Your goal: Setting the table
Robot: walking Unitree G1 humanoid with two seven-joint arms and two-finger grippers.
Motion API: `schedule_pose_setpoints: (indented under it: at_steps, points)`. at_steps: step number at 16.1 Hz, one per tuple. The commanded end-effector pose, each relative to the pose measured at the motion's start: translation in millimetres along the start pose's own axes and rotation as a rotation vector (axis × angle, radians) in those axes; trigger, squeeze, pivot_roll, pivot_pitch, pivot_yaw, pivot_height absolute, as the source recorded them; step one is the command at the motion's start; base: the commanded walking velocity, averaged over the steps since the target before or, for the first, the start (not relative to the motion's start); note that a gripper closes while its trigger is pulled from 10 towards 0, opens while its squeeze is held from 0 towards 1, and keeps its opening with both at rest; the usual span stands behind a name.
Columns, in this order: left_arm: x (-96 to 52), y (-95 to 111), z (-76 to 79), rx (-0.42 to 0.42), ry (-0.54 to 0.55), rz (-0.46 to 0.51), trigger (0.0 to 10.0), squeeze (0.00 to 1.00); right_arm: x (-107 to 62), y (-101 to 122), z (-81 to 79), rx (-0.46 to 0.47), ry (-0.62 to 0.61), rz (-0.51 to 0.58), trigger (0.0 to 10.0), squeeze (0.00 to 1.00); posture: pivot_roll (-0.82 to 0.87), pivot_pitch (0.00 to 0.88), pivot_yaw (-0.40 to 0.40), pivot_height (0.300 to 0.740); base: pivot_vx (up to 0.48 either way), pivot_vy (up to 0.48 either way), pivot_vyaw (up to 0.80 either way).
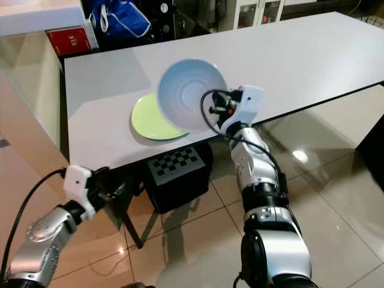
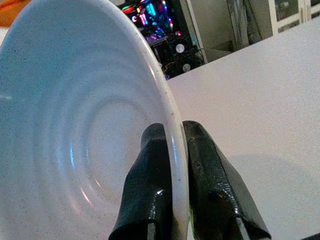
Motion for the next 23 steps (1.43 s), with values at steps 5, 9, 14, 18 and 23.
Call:
schedule_pose_setpoints:
  at_steps: [5,9,14,18,23]
  points:
    - [5.6,21.8,22.4,0.045,-0.027,0.025,10.0,0.00,19.0,15.1,-7.1,0.138,-0.019,-0.001,0.0,0.00,0.06,0.000,0.054,0.740,0.000,0.000,0.00]
    - [6.3,27.6,35.3,0.063,-0.037,0.024,10.0,0.00,30.2,8.0,-14.3,0.260,-0.048,-0.076,0.0,0.00,0.07,0.000,0.042,0.740,0.000,0.000,0.00]
    - [8.2,36.6,34.8,0.107,-0.012,0.040,10.0,0.00,30.0,-3.3,-4.6,0.246,-0.124,-0.143,0.0,0.00,0.09,0.000,0.017,0.740,0.000,0.000,0.00]
    - [8.2,39.7,35.3,0.127,0.010,0.048,10.0,0.00,24.9,-15.9,3.3,0.214,-0.164,-0.177,0.0,0.00,0.10,0.000,0.010,0.740,0.000,0.000,0.00]
    - [8.6,39.8,30.5,0.127,0.048,0.056,10.0,0.00,25.8,-16.3,-3.7,0.109,-0.113,-0.170,0.0,0.00,0.09,0.000,0.014,0.740,0.242,0.296,0.00]
Point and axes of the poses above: a point about 5 cm out from each wrist's last joint towards the gripper, its own x axis pointing out of the wrist towards the gripper, its own y axis along the axis of the wrist's last joint, z = x × y, the point moved 5 cm from there along x, pointing out of the wrist towards the gripper
